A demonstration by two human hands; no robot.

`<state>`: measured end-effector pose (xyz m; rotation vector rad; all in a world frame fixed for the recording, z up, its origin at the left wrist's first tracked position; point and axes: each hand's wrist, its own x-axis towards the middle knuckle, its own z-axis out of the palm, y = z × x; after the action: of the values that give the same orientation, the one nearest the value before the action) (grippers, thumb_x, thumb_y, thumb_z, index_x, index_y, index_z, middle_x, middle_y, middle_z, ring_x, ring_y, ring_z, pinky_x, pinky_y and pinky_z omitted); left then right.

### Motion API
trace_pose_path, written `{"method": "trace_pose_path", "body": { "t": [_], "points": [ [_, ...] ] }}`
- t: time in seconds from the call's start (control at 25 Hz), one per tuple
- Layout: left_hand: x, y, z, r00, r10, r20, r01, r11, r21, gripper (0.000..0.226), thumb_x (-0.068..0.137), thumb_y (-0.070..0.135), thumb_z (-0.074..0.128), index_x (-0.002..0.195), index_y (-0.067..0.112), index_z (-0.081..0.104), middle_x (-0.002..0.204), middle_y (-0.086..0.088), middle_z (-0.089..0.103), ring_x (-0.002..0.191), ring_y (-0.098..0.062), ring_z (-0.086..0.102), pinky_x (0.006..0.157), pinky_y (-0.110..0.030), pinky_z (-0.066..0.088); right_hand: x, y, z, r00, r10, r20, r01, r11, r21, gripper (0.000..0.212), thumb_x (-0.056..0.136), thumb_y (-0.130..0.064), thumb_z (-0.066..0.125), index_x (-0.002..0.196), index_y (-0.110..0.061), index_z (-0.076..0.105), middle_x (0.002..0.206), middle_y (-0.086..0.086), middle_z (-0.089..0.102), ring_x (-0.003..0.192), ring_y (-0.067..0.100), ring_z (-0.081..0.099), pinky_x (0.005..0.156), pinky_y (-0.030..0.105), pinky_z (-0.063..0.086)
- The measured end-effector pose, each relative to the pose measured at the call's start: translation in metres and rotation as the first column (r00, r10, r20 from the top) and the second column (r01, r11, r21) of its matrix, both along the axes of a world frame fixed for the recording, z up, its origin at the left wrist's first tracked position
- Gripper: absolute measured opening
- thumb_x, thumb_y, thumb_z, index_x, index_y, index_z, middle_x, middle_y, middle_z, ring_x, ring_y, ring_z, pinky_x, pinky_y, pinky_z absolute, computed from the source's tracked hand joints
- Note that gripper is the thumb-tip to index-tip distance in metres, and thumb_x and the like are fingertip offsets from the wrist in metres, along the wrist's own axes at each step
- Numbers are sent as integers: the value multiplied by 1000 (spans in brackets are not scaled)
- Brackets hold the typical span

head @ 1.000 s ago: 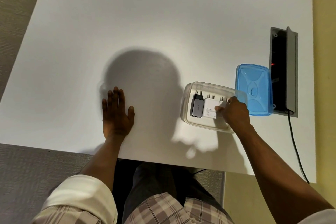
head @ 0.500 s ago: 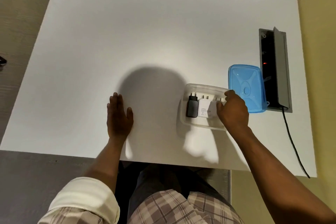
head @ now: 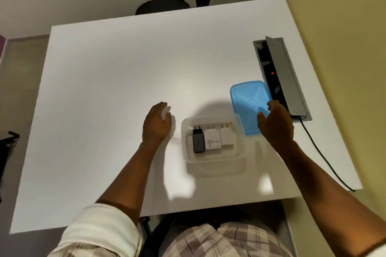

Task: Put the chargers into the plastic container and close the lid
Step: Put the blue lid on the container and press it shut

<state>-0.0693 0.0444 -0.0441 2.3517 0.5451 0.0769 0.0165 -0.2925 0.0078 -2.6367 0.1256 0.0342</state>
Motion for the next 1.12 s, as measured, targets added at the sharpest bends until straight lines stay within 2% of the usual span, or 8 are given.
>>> {"method": "trace_pose_path", "body": {
  "t": [0.08, 0.2, 0.24, 0.4, 0.64, 0.8, 1.0, 1.12],
  "points": [
    [19, -17, 6, 999, -41, -5, 41, 999, -24, 32, 95, 22, 55, 124, 14, 64, 133, -4, 63, 120, -19, 60, 104, -29, 43, 10, -13, -6, 997, -35, -63, 39, 998, 56, 43, 85, -20, 64, 123, -2, 52, 116, 17, 62, 108, 35, 60, 84, 39, 48],
    [55, -46, 9, 990, -100, -98, 87, 988, -129, 23, 95, 24, 54, 112, 18, 69, 115, 6, 71, 96, -1, 68, 86, -15, 45, 19, -36, -22, 985, -86, -147, 110, 981, 162, 41, 84, -21, 65, 119, -3, 52, 112, 17, 60, 103, 33, 59, 78, 35, 45],
    [68, -56, 9, 981, -134, -140, 112, 981, -158, 22, 95, 23, 53, 109, 18, 70, 110, 8, 71, 95, -3, 67, 85, -16, 44, 18, -43, -28, 980, -123, -157, 151, 972, 179, 41, 85, -21, 65, 119, -4, 52, 112, 16, 59, 102, 31, 58, 75, 33, 44],
    [120, -95, 3, 921, -225, -318, 145, 955, -258, 26, 95, 27, 53, 114, 18, 69, 120, 2, 70, 111, -20, 64, 99, -29, 44, 9, -54, -52, 943, -261, -207, 299, 936, 184, 47, 86, -20, 62, 128, -6, 45, 121, 17, 54, 106, 31, 56, 79, 36, 45],
    [191, -150, 0, 863, -323, -389, 280, 946, -164, 39, 97, 32, 53, 130, 11, 59, 136, -6, 61, 129, -22, 54, 105, -29, 36, 7, -58, -79, 851, -360, -381, 448, 878, 170, 56, 86, -21, 61, 134, -2, 39, 124, 21, 50, 111, 36, 55, 81, 39, 49],
    [221, -175, -5, 823, -352, -445, 339, 934, -112, 24, 97, 32, 51, 106, 11, 59, 108, -11, 62, 108, -27, 56, 84, -28, 34, 9, -59, -82, 821, -360, -443, 475, 861, 180, 48, 86, -17, 59, 127, 3, 43, 122, 23, 50, 110, 37, 54, 84, 37, 46],
    [230, -183, -17, 772, -401, -493, 440, 897, -39, 42, 94, 34, 54, 124, 4, 58, 125, -20, 62, 117, -36, 57, 87, -32, 40, 15, -57, -83, 845, -294, -446, 435, 863, 257, 46, 85, -20, 61, 123, 2, 48, 117, 21, 54, 108, 33, 55, 88, 41, 49],
    [227, -178, -15, 785, -373, -495, 398, 915, -59, 48, 93, 35, 56, 130, 6, 57, 130, -19, 61, 118, -36, 58, 94, -34, 43, 19, -55, -76, 863, -291, -412, 432, 849, 305, 46, 85, -20, 61, 123, -1, 47, 118, 20, 53, 110, 33, 55, 89, 41, 53]
  ]
}}
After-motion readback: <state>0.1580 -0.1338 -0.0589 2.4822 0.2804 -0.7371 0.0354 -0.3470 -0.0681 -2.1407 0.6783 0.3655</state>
